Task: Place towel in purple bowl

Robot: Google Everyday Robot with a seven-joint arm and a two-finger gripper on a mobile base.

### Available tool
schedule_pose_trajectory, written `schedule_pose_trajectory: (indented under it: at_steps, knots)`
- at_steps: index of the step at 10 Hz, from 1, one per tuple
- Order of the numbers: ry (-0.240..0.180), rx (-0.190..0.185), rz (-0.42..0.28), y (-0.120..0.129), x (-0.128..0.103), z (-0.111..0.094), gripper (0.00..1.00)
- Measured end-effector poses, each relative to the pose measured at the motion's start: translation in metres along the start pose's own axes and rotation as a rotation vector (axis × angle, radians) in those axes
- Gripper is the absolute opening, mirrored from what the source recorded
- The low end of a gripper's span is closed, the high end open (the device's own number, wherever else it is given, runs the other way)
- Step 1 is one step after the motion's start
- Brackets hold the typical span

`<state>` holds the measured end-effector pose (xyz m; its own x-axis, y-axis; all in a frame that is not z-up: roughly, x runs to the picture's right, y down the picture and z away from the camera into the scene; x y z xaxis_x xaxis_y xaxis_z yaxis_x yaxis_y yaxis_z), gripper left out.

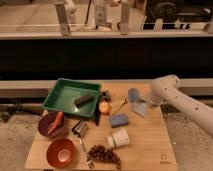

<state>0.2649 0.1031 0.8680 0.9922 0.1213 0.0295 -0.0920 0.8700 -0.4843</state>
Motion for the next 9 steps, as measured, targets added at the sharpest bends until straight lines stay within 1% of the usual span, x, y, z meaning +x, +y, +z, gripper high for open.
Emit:
schedule_pose_trajectory:
  at_steps: [4,9]
  knots:
    - [-0.009,-0.019,0.005,-0.003,0.001,0.016,0.80]
    - [-0.018,-0.042,-0.001,-0.004,0.000,0.029,0.80]
